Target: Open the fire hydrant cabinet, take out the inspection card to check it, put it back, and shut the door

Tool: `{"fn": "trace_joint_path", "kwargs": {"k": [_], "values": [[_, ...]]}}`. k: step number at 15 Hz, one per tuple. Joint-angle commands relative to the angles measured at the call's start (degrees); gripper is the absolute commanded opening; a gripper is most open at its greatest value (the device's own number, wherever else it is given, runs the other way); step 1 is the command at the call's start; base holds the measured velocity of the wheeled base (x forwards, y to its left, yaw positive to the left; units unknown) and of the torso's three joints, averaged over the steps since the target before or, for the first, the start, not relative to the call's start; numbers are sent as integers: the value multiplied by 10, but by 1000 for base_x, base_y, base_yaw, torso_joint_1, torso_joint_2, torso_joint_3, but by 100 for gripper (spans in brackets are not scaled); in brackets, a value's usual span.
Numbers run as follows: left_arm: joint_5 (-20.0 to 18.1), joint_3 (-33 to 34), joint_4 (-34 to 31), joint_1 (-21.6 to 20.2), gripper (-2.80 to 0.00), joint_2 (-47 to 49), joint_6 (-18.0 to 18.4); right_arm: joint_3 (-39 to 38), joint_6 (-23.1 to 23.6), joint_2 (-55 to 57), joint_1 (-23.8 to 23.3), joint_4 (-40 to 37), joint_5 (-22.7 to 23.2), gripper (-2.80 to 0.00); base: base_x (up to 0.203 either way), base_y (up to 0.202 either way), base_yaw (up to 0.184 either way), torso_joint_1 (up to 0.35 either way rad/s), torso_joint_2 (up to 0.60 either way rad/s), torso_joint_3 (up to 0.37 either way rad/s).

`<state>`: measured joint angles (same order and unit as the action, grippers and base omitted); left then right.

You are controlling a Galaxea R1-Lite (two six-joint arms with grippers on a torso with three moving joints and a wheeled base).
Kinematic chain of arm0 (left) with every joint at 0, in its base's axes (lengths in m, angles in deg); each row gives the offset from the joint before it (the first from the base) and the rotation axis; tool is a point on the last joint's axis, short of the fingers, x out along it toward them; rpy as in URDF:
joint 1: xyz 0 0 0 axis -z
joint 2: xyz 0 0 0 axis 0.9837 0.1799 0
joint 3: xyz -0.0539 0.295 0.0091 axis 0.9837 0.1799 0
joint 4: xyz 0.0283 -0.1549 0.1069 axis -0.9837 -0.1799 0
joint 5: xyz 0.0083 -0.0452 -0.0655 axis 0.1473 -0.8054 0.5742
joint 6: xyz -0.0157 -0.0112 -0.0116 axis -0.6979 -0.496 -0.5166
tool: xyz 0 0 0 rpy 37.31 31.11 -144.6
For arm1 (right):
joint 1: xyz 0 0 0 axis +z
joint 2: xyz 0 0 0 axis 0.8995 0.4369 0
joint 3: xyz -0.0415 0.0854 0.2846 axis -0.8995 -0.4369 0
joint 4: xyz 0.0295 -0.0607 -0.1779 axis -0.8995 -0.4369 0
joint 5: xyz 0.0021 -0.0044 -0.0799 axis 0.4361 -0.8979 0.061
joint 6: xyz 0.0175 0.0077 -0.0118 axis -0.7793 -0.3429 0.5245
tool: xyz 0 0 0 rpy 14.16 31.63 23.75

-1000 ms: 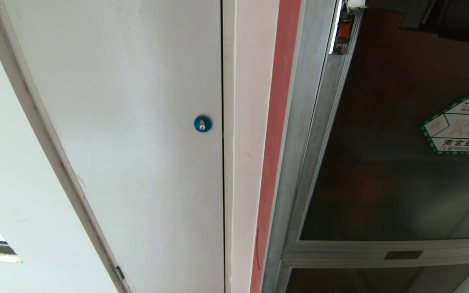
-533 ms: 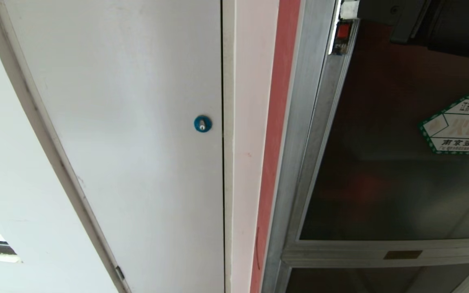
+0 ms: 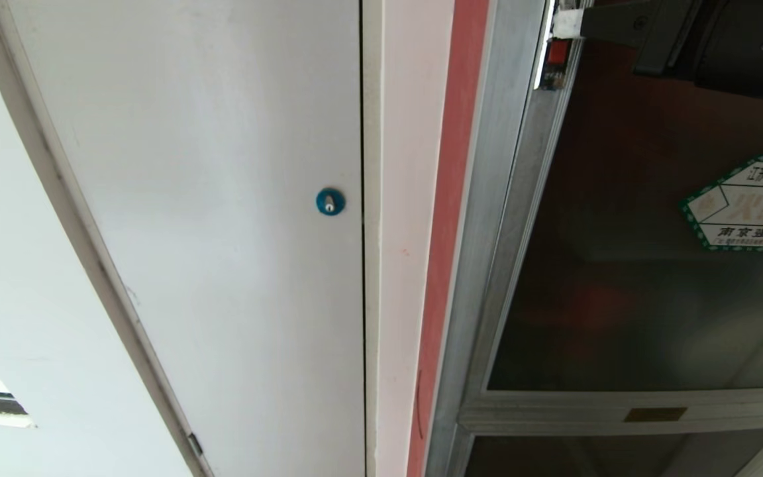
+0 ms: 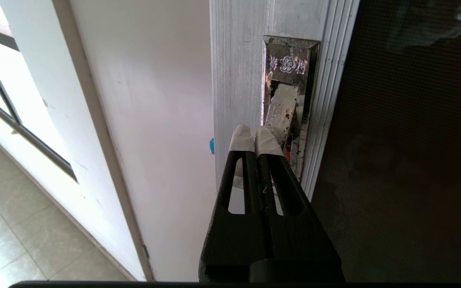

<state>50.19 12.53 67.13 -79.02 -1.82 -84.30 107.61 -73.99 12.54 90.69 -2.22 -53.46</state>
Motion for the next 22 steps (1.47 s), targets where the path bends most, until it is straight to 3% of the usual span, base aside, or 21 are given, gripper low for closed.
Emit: {"fn": "trace_joint_path", "kwargs": {"k": [1,22], "values": [[0,8,0,0,-280,1,0,1,1,4,-5,0,-1,-280,0,0,0,0,0,0],[0,8,0,0,-280,1,1,2,2,24,-25,-2,-4,-280,0,0,0,0,0,0]]}}
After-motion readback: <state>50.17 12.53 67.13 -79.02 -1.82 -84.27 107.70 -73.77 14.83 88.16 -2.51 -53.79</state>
